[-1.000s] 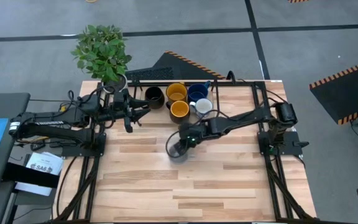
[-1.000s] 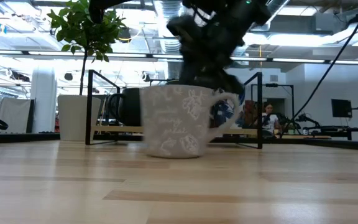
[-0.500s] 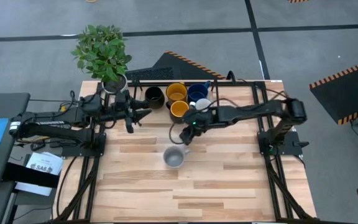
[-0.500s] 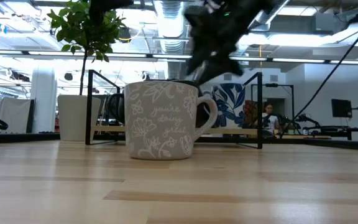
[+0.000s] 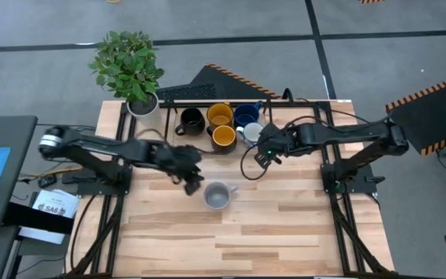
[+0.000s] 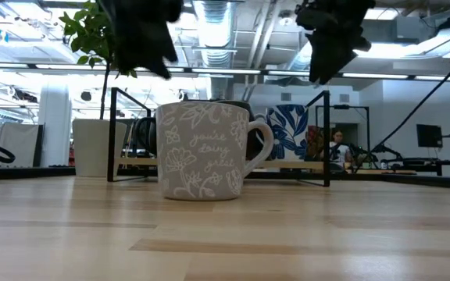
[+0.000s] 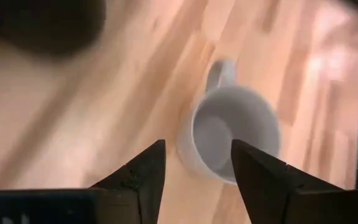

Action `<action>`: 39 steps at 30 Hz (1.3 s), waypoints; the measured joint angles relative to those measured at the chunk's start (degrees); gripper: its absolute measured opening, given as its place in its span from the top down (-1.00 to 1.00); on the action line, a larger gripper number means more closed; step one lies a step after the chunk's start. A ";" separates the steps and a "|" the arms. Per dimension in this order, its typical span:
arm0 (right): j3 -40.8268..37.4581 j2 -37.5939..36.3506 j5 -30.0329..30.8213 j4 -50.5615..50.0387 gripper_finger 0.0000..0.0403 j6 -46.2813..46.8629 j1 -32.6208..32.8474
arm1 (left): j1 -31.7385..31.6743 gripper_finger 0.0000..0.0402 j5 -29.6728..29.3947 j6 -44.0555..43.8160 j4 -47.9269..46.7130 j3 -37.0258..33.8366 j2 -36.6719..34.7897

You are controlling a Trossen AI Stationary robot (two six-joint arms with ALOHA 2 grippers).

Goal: Place coffee mugs
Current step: Put the white mug on the shelf

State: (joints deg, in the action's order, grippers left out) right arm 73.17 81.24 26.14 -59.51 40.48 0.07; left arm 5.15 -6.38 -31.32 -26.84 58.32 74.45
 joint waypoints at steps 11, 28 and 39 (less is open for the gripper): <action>0.07 2.69 1.00 -0.64 0.03 -0.46 -0.03 | 1.10 0.17 1.88 -13.95 -2.32 6.01 19.43; -0.07 6.61 0.54 -1.76 0.03 -0.38 1.12 | 0.35 0.92 3.36 -4.75 -12.68 5.96 19.67; -0.04 6.44 0.54 -1.23 0.03 0.06 1.10 | -13.18 0.98 -12.10 -3.54 -24.22 6.12 -0.36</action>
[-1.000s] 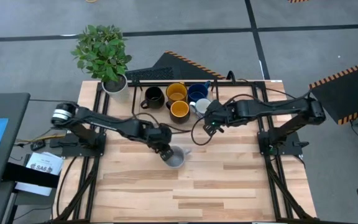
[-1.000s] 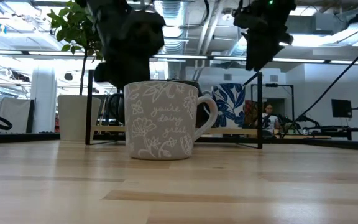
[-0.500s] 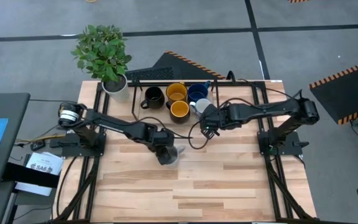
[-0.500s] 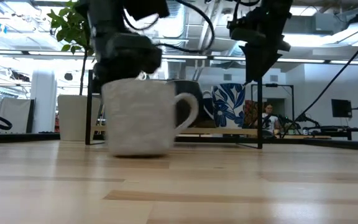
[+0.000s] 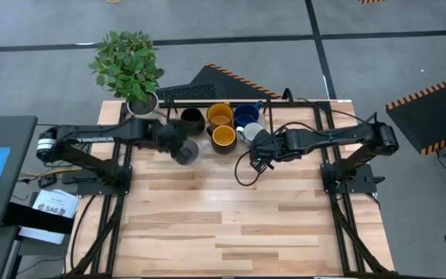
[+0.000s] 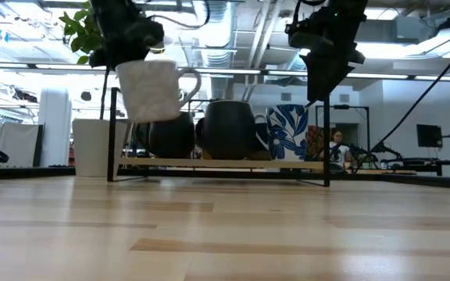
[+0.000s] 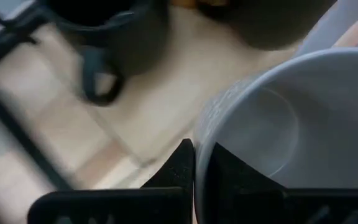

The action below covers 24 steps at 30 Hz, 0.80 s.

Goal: Place coffee mugs
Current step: Put the white mug on the shelf

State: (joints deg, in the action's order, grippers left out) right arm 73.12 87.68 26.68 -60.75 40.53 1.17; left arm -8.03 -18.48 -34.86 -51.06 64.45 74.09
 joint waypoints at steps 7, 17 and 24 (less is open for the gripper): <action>0.00 0.00 0.04 0.12 0.03 0.00 0.00 | -11.05 0.99 3.52 9.21 -0.23 -0.09 3.19; 0.00 0.00 0.20 0.81 0.03 0.13 0.00 | -14.91 0.99 7.33 15.11 5.55 -0.14 8.75; 0.00 0.00 0.26 3.27 0.03 0.11 0.00 | -15.65 0.83 7.12 16.48 5.82 -0.16 8.67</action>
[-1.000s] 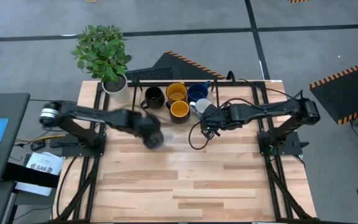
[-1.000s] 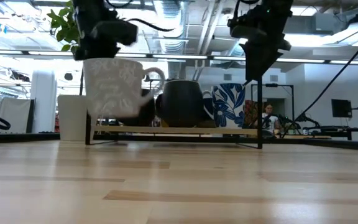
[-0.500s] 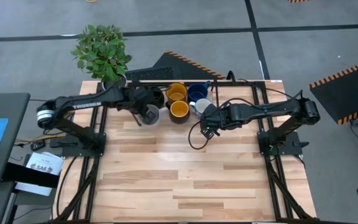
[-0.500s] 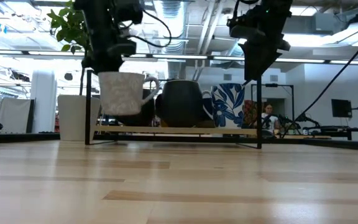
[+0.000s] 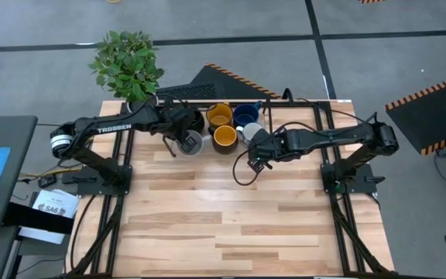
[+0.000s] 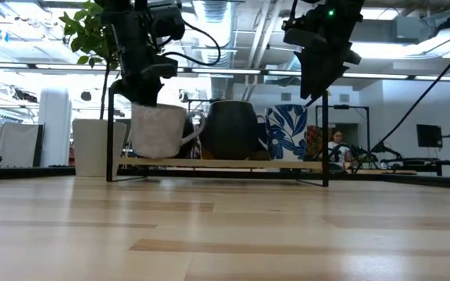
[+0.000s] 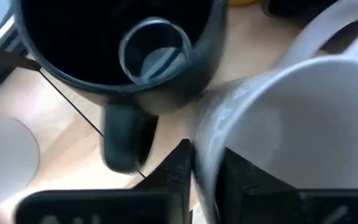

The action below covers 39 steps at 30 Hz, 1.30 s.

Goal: Place coffee mugs
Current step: Put the white mug on the shelf, then return to Home Position

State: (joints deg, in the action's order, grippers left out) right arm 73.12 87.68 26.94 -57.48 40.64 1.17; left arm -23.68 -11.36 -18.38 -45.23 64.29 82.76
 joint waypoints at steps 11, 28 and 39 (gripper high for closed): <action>0.00 0.00 0.08 0.97 0.03 -0.02 -0.02 | 0.03 0.55 -4.99 0.75 0.17 0.20 -0.31; 0.02 -6.90 0.12 1.36 0.03 -4.55 -0.58 | 2.39 0.53 6.46 3.41 13.78 7.86 -15.55; 0.04 -15.71 0.76 6.69 0.03 -6.68 -0.94 | 12.90 0.56 5.47 7.26 51.16 -14.04 -32.87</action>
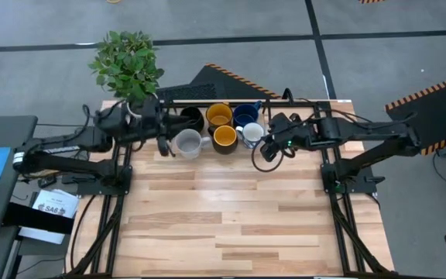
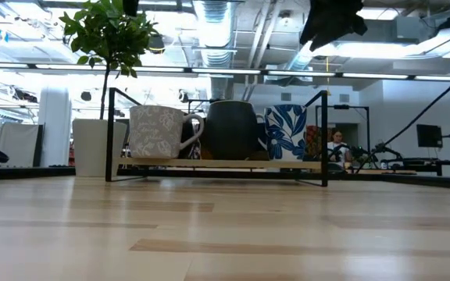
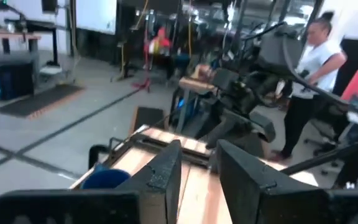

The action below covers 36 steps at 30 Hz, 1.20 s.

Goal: Place coffee mugs
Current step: Return to Home Position

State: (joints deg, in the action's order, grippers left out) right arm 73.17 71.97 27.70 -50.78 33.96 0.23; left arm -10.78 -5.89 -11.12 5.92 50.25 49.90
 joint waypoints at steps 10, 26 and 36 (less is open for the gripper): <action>-0.02 -0.42 -0.69 0.29 0.03 -0.14 0.15 | 9.09 0.98 -4.72 -0.09 5.37 -12.57 -7.35; -0.02 -0.42 -6.90 2.01 0.13 5.22 0.35 | 13.46 1.00 -6.36 -2.93 11.26 -32.59 -30.68; -0.07 -1.14 -15.11 -1.05 0.92 5.27 1.17 | 13.46 1.00 -6.44 -10.34 26.27 -49.49 -38.10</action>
State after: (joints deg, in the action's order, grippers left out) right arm 73.10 70.82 12.59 -51.83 39.23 1.39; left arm 2.68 -12.33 -21.46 32.20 0.76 11.80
